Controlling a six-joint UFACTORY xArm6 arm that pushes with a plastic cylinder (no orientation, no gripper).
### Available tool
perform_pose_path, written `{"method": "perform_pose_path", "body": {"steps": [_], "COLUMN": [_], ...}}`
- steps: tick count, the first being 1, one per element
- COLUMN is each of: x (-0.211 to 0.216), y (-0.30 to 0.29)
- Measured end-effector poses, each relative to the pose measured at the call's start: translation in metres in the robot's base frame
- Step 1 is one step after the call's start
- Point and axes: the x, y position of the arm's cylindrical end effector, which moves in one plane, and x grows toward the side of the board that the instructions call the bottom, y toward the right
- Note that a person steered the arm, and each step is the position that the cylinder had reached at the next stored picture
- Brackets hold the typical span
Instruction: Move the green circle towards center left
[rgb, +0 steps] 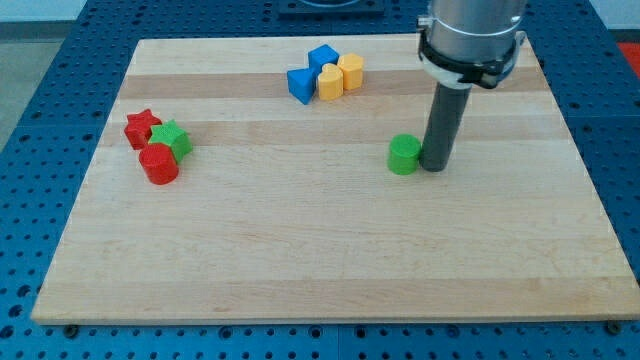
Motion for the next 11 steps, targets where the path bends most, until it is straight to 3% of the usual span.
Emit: {"method": "perform_pose_path", "body": {"steps": [6, 8, 9, 11], "x": [0.0, -0.011, -0.035, -0.035], "y": [-0.108, -0.062, -0.064, -0.084]}}
